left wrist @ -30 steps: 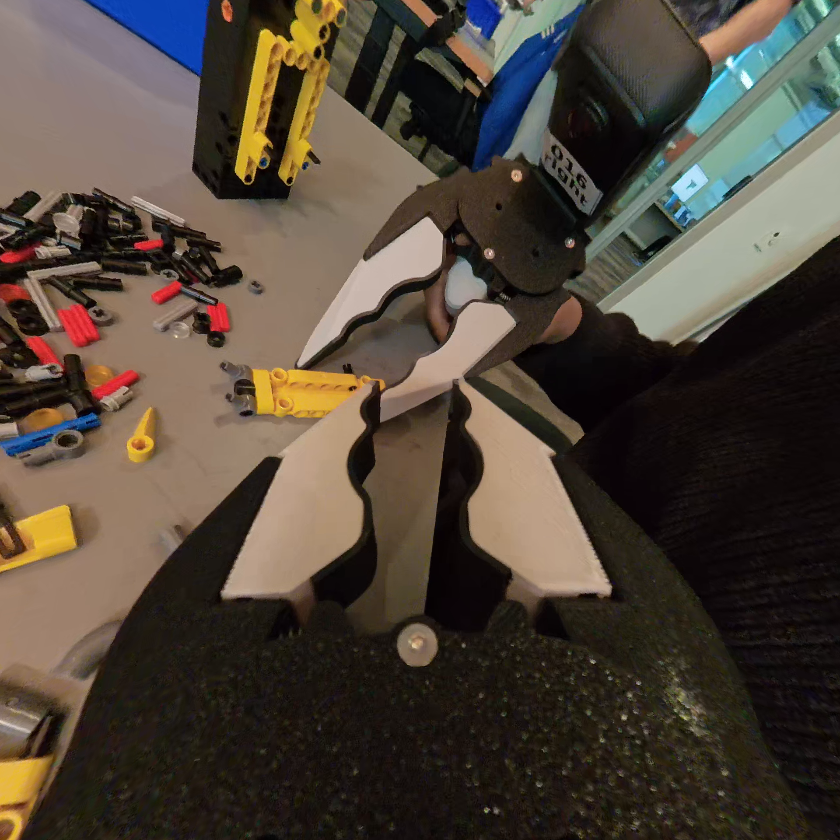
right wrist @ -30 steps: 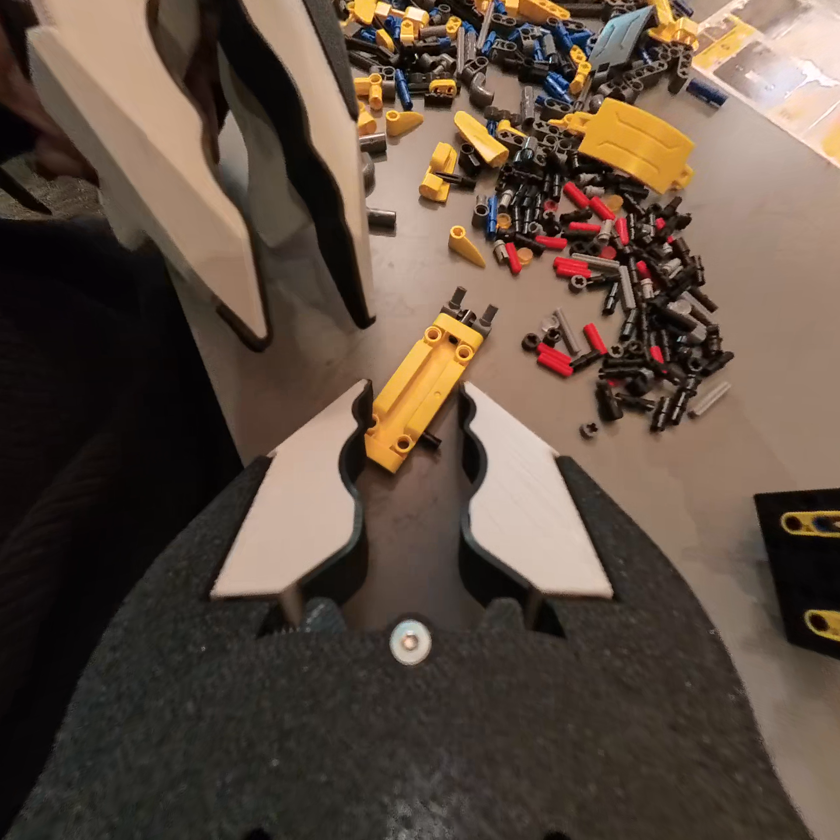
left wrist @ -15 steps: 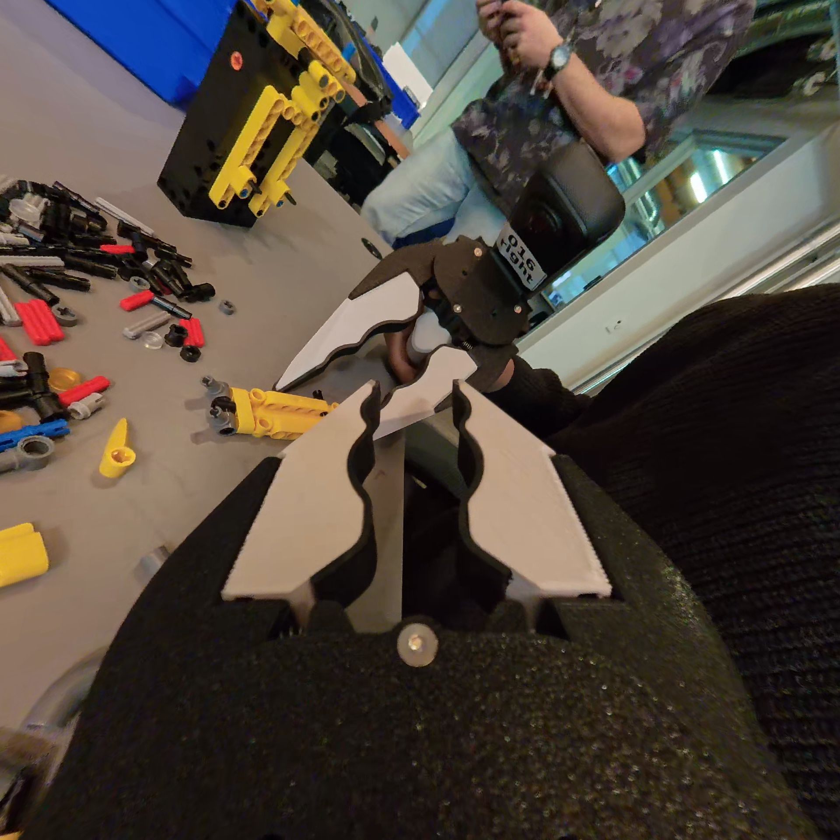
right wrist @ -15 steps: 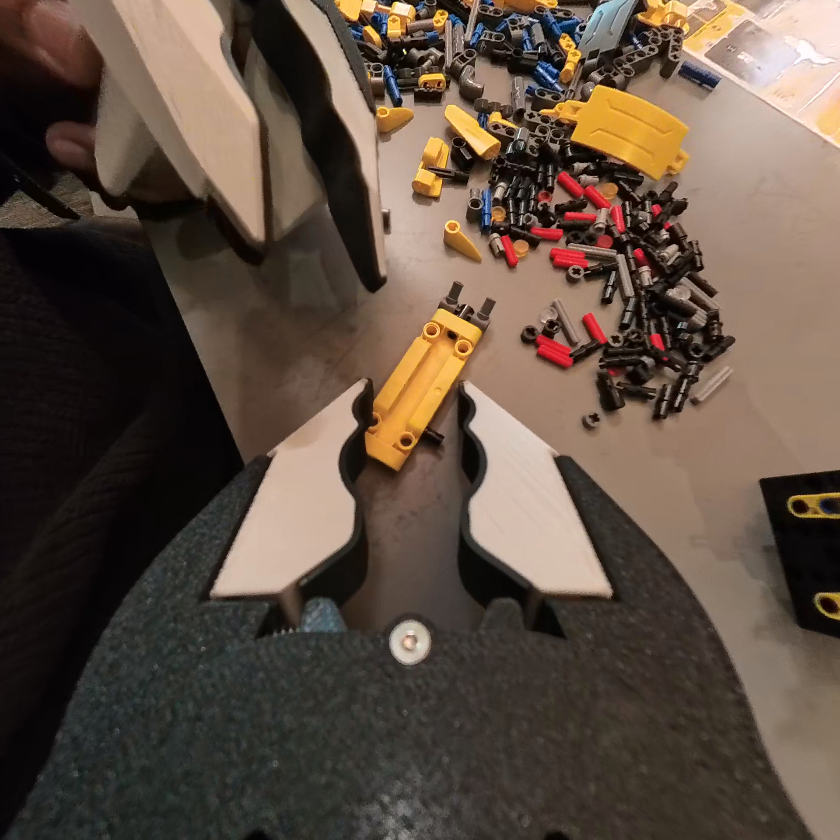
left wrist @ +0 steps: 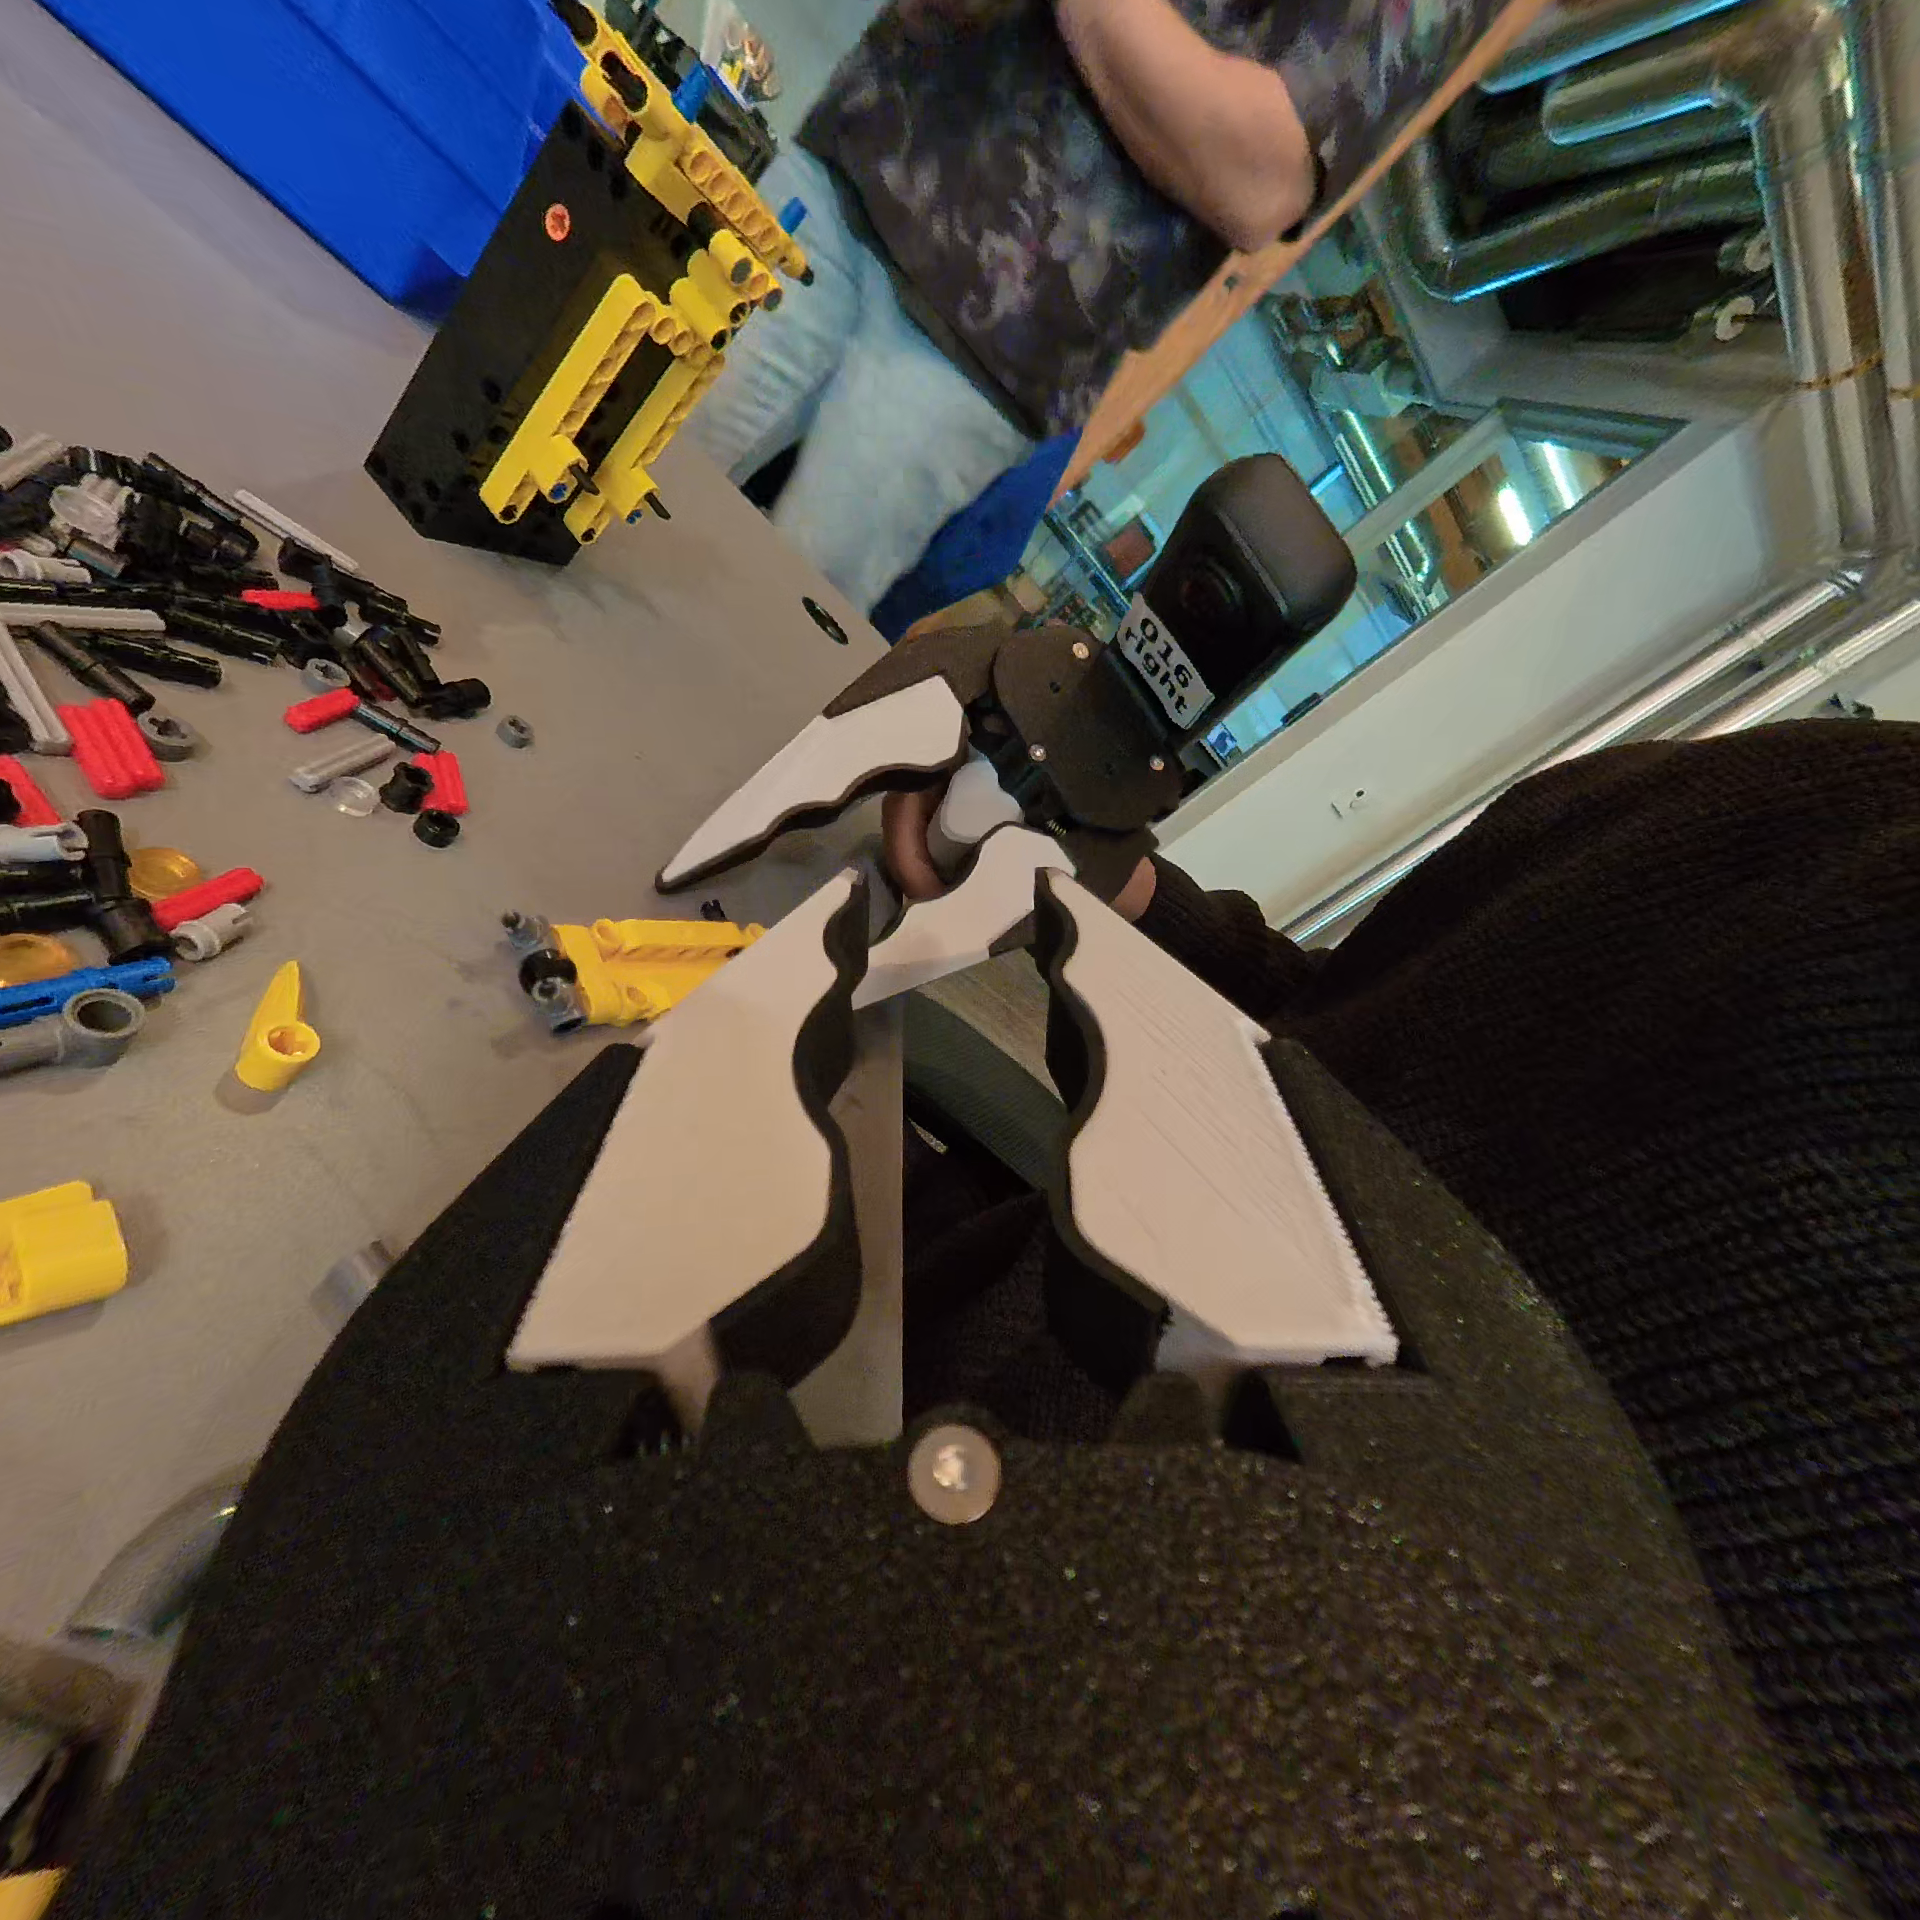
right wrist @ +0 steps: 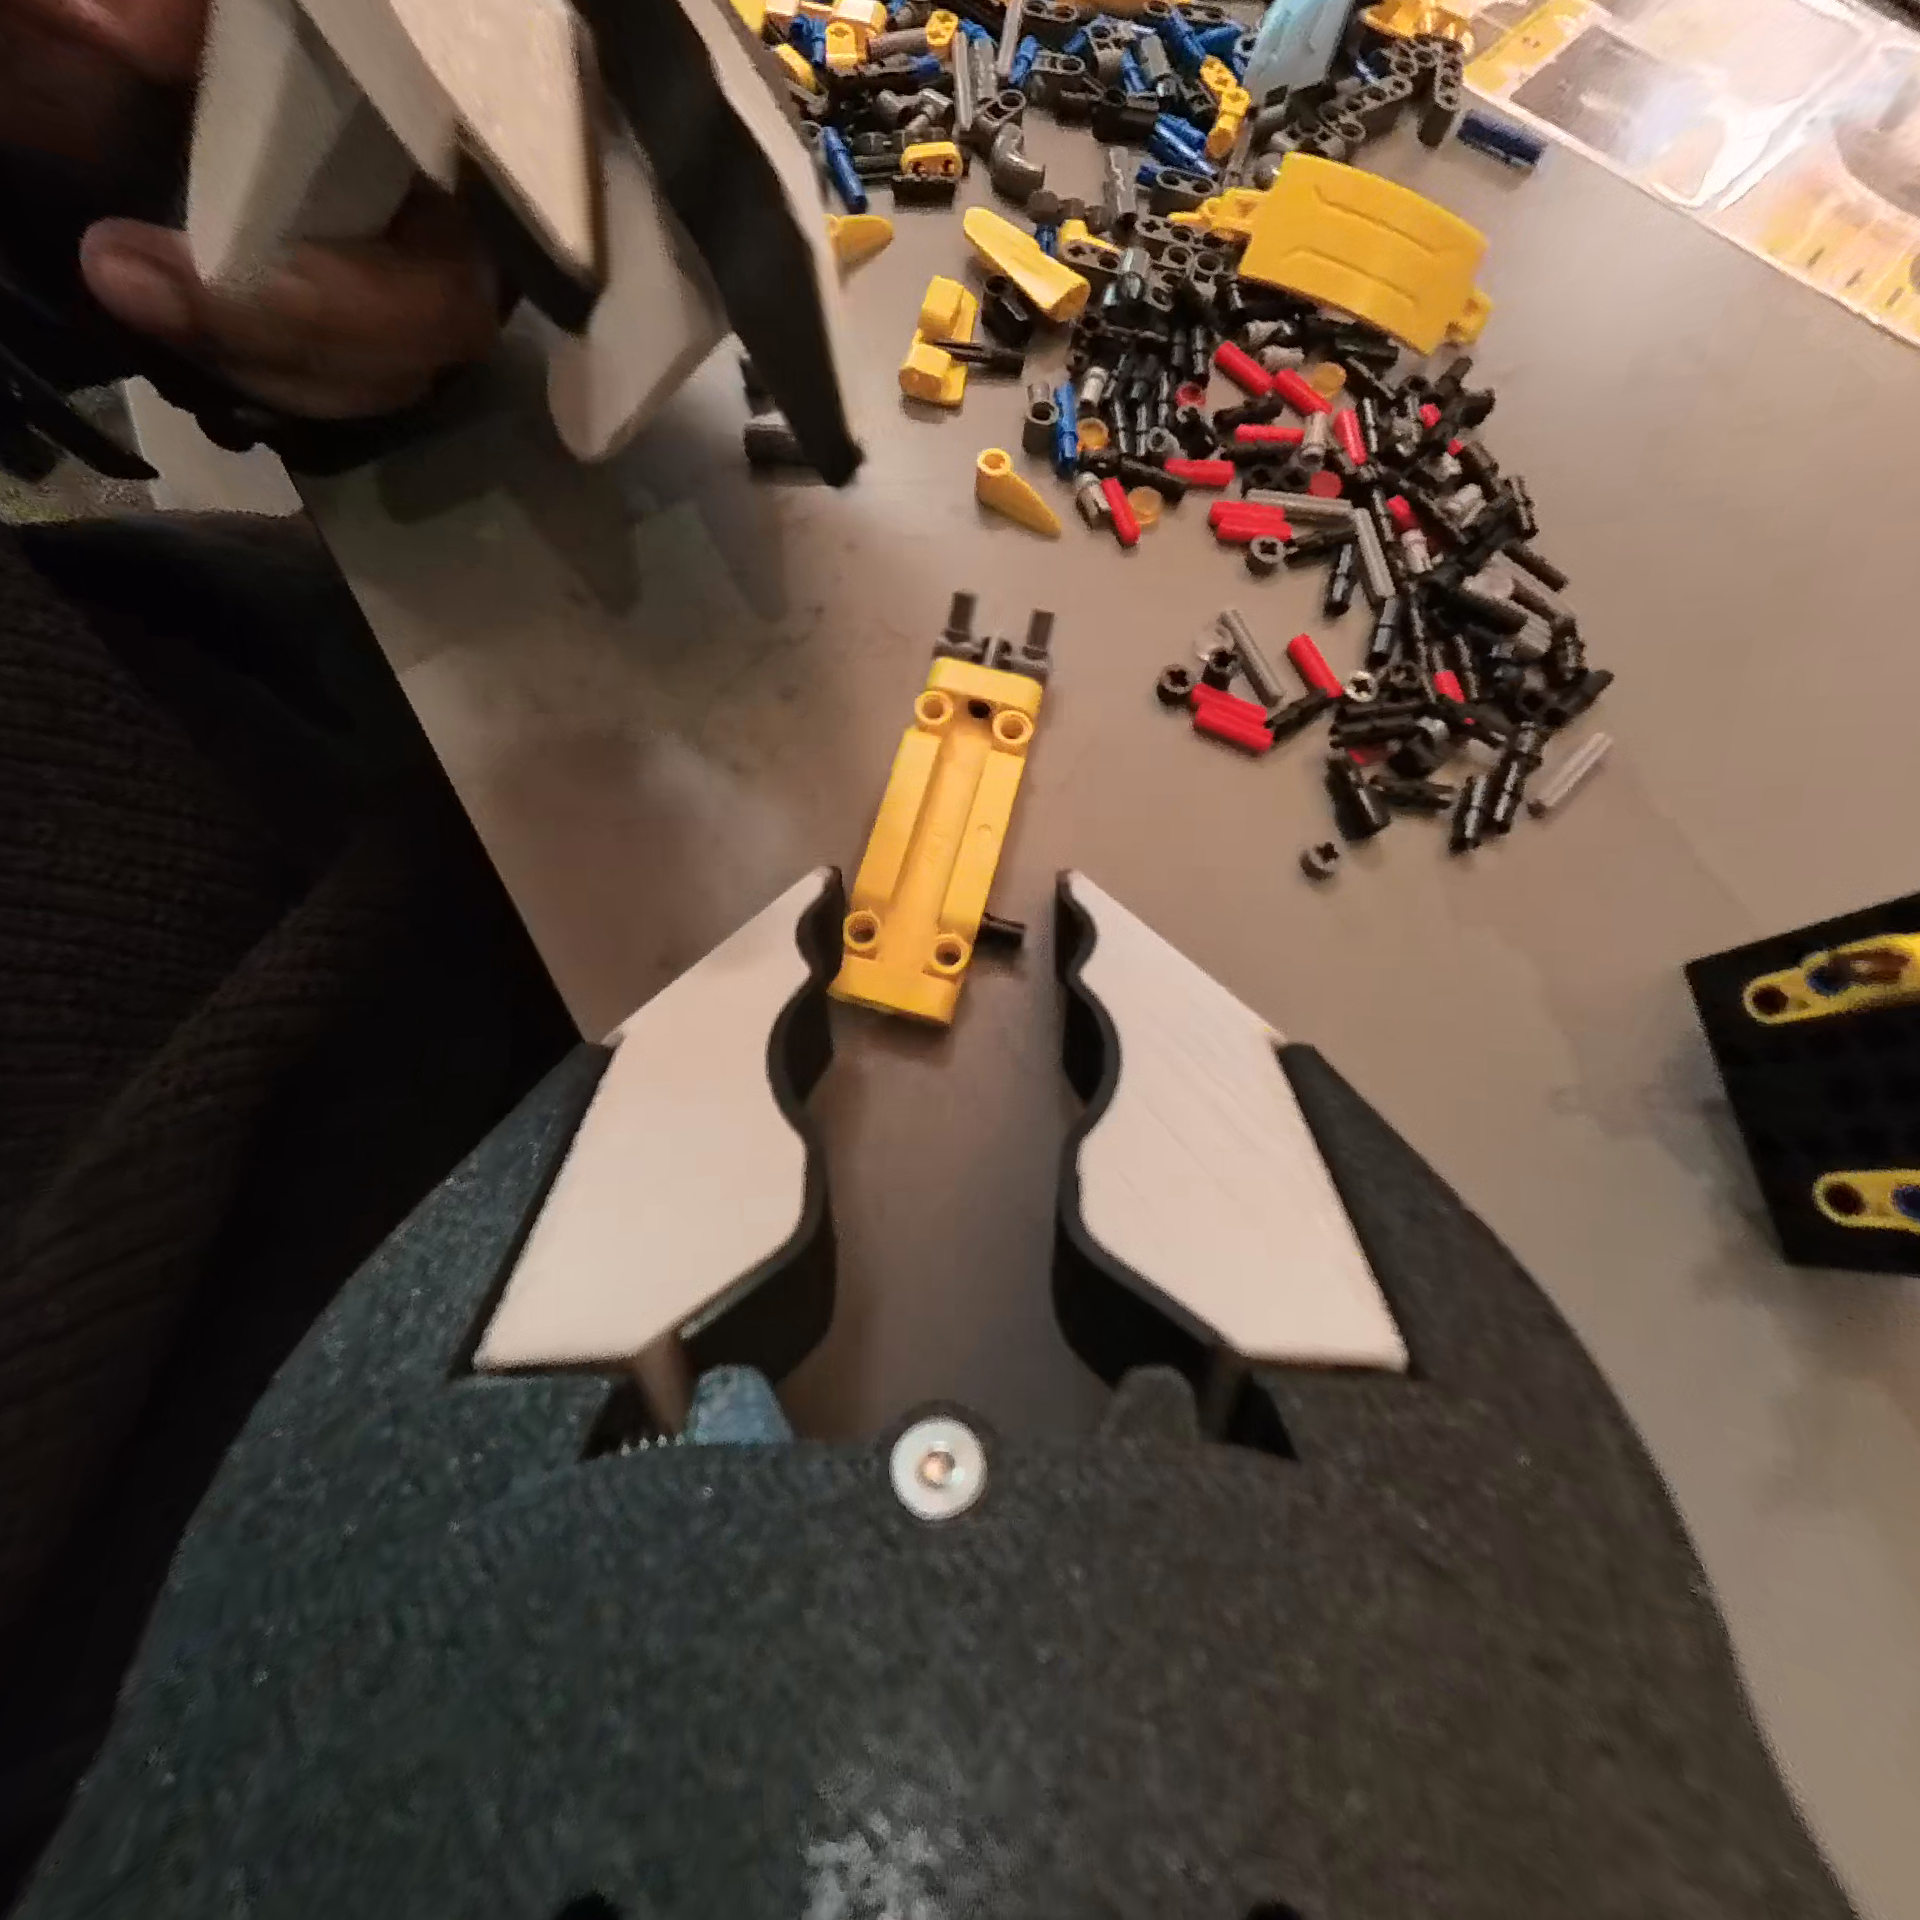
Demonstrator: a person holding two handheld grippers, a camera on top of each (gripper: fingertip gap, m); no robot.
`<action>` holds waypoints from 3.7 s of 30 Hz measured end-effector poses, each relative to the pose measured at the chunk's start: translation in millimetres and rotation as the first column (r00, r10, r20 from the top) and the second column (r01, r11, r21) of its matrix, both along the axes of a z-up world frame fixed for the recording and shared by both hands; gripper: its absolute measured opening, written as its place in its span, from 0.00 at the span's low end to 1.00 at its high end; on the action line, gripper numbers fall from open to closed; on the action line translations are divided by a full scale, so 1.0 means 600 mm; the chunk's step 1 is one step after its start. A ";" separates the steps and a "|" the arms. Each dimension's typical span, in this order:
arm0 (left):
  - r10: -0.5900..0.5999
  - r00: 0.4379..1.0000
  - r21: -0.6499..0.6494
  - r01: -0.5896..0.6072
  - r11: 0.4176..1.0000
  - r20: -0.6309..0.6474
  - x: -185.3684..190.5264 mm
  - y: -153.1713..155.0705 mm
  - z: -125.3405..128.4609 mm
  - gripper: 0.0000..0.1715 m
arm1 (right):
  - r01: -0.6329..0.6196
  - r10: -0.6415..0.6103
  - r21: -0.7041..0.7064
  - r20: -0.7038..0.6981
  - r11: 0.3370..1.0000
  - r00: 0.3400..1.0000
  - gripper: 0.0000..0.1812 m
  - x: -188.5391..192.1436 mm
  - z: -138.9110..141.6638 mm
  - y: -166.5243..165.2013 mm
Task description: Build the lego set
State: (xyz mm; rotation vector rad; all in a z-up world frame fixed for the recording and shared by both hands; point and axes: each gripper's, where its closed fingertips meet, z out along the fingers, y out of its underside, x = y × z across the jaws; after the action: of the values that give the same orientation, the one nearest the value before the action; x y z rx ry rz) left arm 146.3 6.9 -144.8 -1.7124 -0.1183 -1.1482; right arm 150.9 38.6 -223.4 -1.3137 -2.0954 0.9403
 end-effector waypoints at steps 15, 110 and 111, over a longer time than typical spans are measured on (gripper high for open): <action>0.002 1.000 -0.012 -0.002 1.000 0.016 -0.003 0.002 -0.003 0.18 | 0.067 -0.066 -0.038 0.017 0.997 0.998 0.19 0.007 -0.001 0.041; 0.126 0.992 0.157 -0.126 0.980 0.013 -0.030 -0.013 0.037 0.18 | 0.425 -0.424 -0.016 -0.103 0.905 0.900 0.01 -0.106 0.033 0.105; 0.126 0.992 0.158 -0.126 0.979 0.016 -0.030 -0.013 0.037 0.18 | 0.420 -0.420 -0.019 -0.087 0.907 0.904 0.05 -0.107 0.029 0.103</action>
State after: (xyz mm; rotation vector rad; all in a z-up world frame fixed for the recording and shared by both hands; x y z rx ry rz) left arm 128.3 -0.8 -122.5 -1.5393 -0.1335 -1.0408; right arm 86.5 100.7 -205.8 -1.6062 -1.6455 0.7907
